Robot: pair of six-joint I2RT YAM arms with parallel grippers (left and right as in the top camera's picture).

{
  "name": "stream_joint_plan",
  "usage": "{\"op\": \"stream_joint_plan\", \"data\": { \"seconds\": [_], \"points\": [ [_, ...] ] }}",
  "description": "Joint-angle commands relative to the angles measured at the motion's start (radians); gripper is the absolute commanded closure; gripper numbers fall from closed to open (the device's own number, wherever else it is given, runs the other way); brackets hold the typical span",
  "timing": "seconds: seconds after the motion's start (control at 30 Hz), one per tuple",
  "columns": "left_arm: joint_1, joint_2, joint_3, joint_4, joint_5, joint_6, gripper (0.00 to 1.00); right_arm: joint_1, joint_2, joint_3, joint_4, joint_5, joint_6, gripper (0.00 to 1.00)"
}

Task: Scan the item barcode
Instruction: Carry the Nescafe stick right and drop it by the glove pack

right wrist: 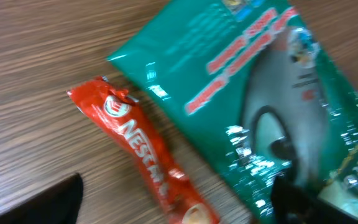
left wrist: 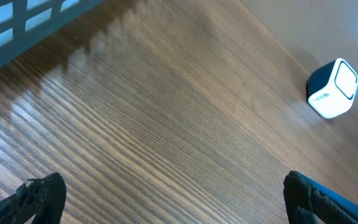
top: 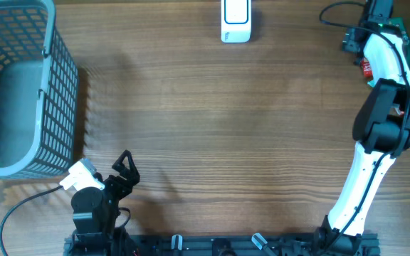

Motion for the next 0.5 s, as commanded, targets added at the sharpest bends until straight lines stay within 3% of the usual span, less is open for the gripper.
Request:
{"op": "stream_joint_plan", "data": {
  "seconds": [0.0,0.17,0.47],
  "points": [
    [-0.006,-0.001,-0.01,-0.001,-0.01,-0.006,0.0,0.06,-0.14,0.034,-0.013,-0.04,0.068,0.0],
    [-0.006,-0.001,-0.01,-0.001,-0.01,-0.006,0.0,0.105,-0.351,0.034,-0.064,-0.114,0.072,0.0],
    [-0.006,-0.001,-0.01,-0.001,-0.01,-0.006,0.0,0.119,-0.833,0.034,-0.23,-0.465,0.098,0.0]
  ]
}}
